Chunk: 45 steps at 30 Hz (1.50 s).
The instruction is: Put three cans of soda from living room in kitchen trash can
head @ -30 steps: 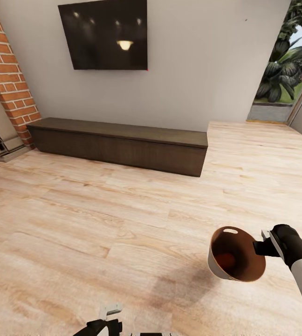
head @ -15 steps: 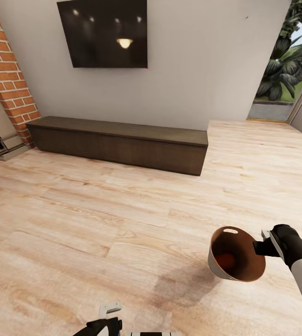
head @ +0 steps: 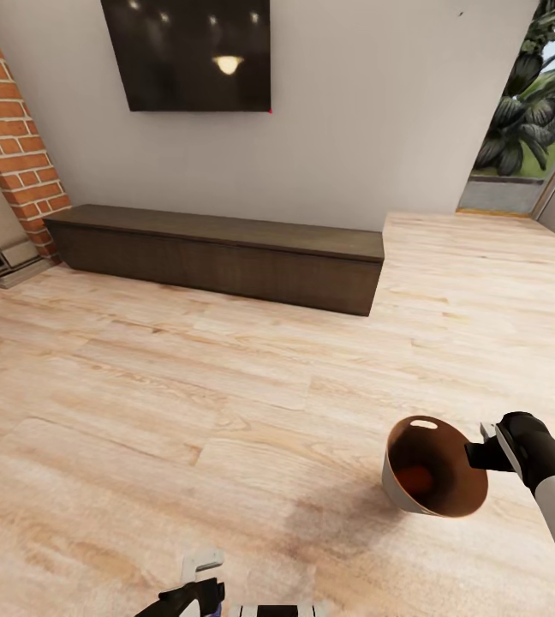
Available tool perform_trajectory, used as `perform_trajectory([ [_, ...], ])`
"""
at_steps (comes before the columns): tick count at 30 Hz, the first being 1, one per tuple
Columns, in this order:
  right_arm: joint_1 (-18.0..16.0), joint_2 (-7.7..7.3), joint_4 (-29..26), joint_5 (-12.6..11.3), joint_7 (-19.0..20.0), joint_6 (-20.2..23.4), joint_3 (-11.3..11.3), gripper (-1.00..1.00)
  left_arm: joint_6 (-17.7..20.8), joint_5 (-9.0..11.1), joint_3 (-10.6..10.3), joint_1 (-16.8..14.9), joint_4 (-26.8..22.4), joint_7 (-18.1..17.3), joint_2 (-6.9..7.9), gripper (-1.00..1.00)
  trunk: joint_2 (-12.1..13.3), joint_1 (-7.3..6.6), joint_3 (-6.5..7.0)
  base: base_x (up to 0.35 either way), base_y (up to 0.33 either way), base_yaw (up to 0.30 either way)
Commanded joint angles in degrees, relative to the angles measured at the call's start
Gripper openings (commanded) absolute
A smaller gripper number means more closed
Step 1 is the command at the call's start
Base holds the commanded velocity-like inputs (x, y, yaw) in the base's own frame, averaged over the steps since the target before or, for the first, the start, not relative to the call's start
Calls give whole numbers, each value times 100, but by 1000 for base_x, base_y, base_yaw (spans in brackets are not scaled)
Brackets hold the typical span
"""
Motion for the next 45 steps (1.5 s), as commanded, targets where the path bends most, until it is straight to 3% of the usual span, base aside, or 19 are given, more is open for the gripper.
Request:
perform_trajectory([
  [1,-3,0,-1,-63,16,6,-6,-100,-4,1,0,0,0,0,-1,100,0,-1,1,0,0,0],
  [6,-3,0,-1,-63,16,6,-6,-100,-8,3,0,0,0,0,-1,100,0,-1,1,0,0,0],
  [11,-3,0,-1,-63,16,6,-6,-100,-9,2,0,0,0,0,5,100,-7,12,-110,0,0,0],
  [41,4,-37,-72,-73,95,12,-19,-100,-26,-5,0,0,0,0,-11,100,-11,20,-177,0,0,0],
  [45,18,-34,-389,-87,110,88,-24,-100,-27,-5,0,0,0,0,-11,100,-11,20,-177,0,0,0],
])
